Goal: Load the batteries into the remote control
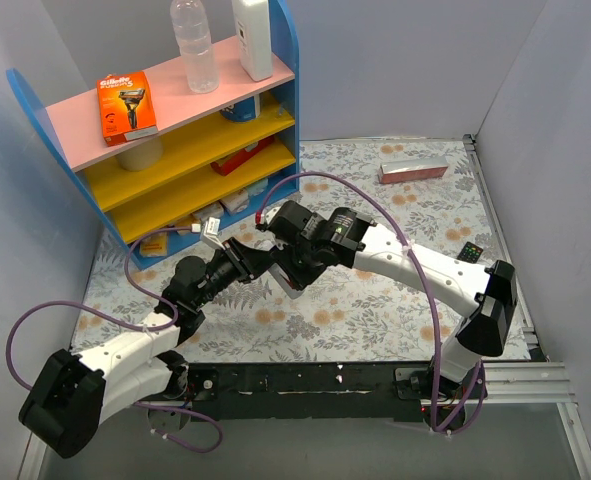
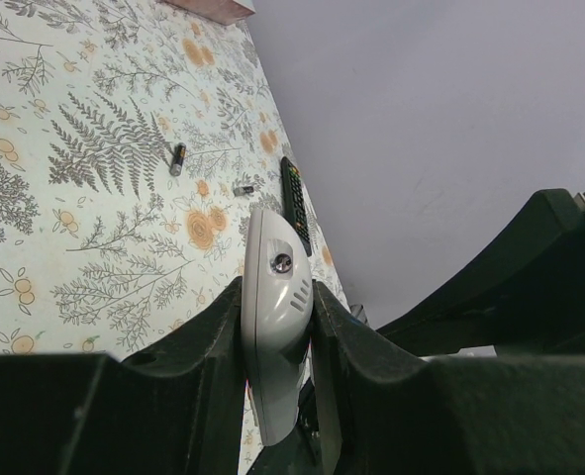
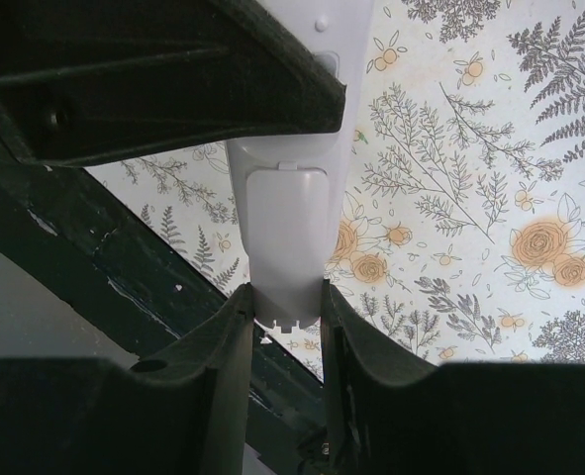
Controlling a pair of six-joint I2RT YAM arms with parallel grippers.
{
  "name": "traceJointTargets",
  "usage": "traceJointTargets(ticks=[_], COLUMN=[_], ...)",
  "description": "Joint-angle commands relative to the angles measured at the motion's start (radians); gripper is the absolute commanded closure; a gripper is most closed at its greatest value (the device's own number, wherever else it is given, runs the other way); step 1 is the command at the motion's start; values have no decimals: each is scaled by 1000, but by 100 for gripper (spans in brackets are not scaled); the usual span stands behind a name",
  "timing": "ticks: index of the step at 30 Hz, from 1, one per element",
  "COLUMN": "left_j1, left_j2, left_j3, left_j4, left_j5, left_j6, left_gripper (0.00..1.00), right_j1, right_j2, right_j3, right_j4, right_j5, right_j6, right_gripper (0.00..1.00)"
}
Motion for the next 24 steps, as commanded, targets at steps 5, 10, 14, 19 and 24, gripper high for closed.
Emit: traceJointTargets(ticks=[5, 10, 14, 19, 24], left_j1=[-4, -2, -4, -2, -4], left_j2=[-37, -46, -46, -40, -43], left_j3=[9, 10, 15, 24, 29], left_j4=[4, -11, -31, -39, -57], left_j5=[13, 2, -13, -21, -33], left_j6=[19, 20, 19, 24, 25], left_gripper=[100, 100, 100, 100, 100], right_j1=[12, 12, 15, 16, 16], right_j2=[21, 29, 29, 33, 44], right_j3=[40, 46, 49, 54, 64], right_j4=[-1, -15, -13, -18, -27], right_j5=[10, 15, 17, 20, 21], right_j6=[-17, -17, -19, -20, -25], right_gripper=[88, 88, 88, 88, 88])
